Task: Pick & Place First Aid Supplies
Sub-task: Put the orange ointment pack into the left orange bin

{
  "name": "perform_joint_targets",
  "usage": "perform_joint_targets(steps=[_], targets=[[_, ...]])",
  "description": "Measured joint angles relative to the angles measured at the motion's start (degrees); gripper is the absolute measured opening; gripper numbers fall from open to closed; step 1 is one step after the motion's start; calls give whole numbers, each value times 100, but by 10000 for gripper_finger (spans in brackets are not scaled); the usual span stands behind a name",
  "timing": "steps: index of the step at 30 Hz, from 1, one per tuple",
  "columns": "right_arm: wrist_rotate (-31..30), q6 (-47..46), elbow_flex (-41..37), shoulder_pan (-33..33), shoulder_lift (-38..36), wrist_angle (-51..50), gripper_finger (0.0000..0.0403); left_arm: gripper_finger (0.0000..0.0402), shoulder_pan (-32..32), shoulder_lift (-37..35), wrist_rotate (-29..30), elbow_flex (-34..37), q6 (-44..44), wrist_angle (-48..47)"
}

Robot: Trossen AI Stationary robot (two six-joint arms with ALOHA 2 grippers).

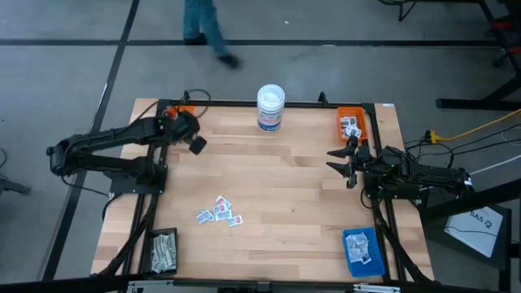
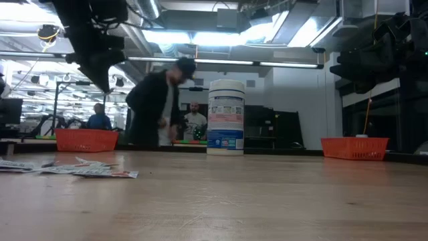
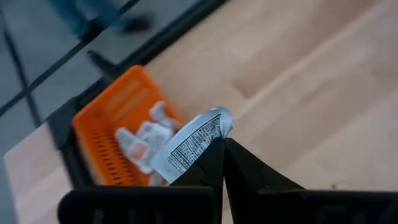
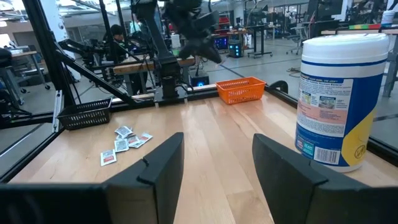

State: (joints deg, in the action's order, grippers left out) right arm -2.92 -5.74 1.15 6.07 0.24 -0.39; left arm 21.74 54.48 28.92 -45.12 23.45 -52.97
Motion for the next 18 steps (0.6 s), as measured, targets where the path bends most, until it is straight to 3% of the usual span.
perform_joint_targets(steps=[9,18], targets=[[0,0,0,0,-1,1,191,2,1398,4,540,-2,-323,39],[0,0,1,0,-1,0,191,21,2043,172,465,-2,-533,32]])
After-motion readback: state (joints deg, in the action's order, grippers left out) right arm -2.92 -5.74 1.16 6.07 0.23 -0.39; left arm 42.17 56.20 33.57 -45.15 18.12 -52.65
